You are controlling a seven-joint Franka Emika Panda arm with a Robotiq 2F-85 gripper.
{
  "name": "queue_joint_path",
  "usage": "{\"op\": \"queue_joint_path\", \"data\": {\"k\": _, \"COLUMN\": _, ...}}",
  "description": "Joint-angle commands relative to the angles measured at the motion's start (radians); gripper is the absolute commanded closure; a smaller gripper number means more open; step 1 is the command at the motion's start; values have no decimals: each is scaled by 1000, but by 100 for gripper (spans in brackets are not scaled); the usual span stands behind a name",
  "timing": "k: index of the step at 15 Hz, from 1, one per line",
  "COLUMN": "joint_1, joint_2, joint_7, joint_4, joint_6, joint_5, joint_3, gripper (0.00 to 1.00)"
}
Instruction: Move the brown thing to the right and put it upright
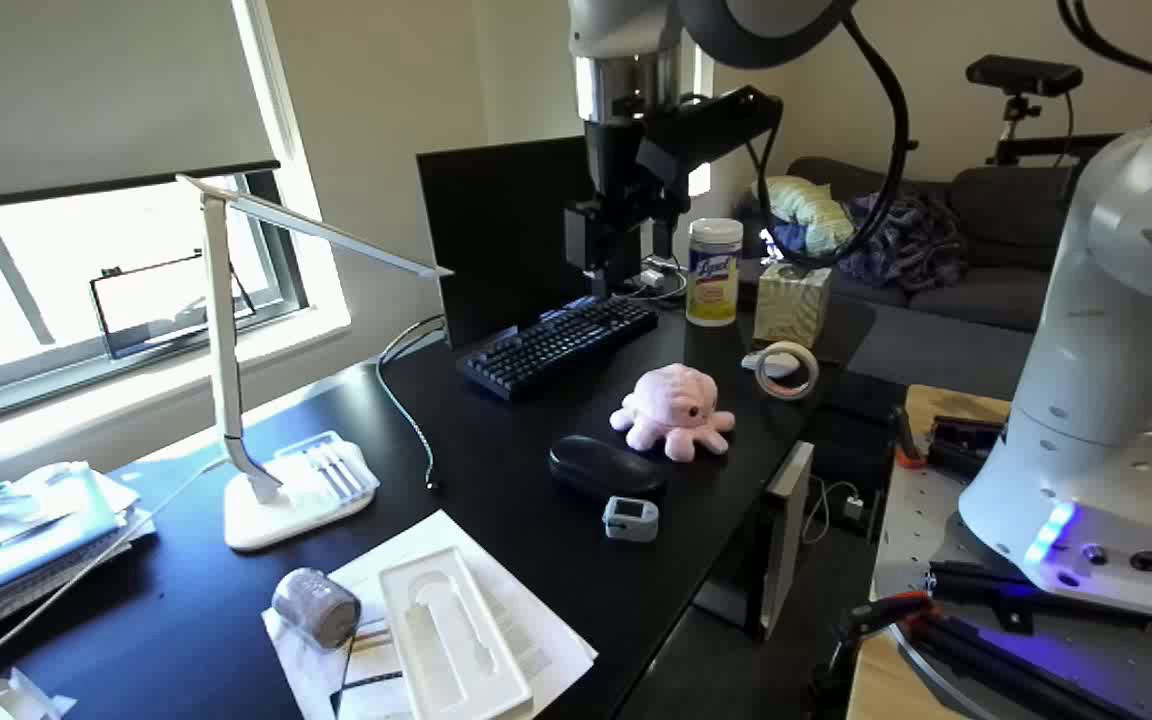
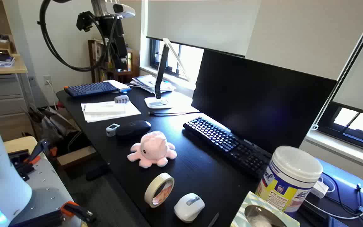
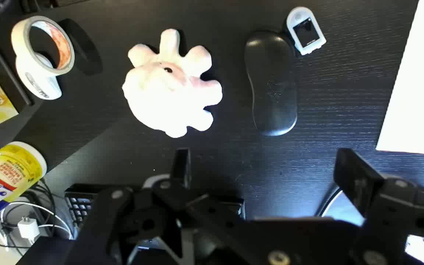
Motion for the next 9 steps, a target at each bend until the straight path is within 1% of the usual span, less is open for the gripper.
{"op": "queue_joint_path", "data": {"k": 1, "joint_1": 48, "joint_2": 9, "joint_7": 17, "joint_4": 2, "joint_6": -4, "joint_5": -22, "joint_3": -46, "gripper": 0}}
{"op": "queue_joint_path", "data": {"k": 3, "joint_1": 66, "joint_2": 40, "joint_7": 6, "joint_4": 23, "joint_6": 9, "joint_5": -24, "joint_3": -51, "gripper": 0}}
{"op": "queue_joint_path", "data": {"k": 6, "joint_1": 92, "joint_2": 100, "joint_7": 31, "joint_4": 74, "joint_6": 31, "joint_5": -40, "joint_3": -40, "gripper": 0}}
{"op": "queue_joint_path", "data": {"k": 7, "joint_1": 98, "joint_2": 94, "joint_7": 30, "joint_4": 78, "joint_6": 13, "joint_5": -54, "joint_3": -42, "gripper": 0}}
{"op": "queue_joint_path", "data": {"k": 8, "joint_1": 106, "joint_2": 70, "joint_7": 18, "joint_4": 64, "joint_6": 4, "joint_5": -45, "joint_3": -59, "gripper": 0}}
{"op": "queue_joint_path", "data": {"k": 9, "joint_1": 97, "joint_2": 43, "joint_7": 63, "joint_4": 50, "joint_6": -16, "joint_5": -59, "joint_3": -63, "gripper": 0}}
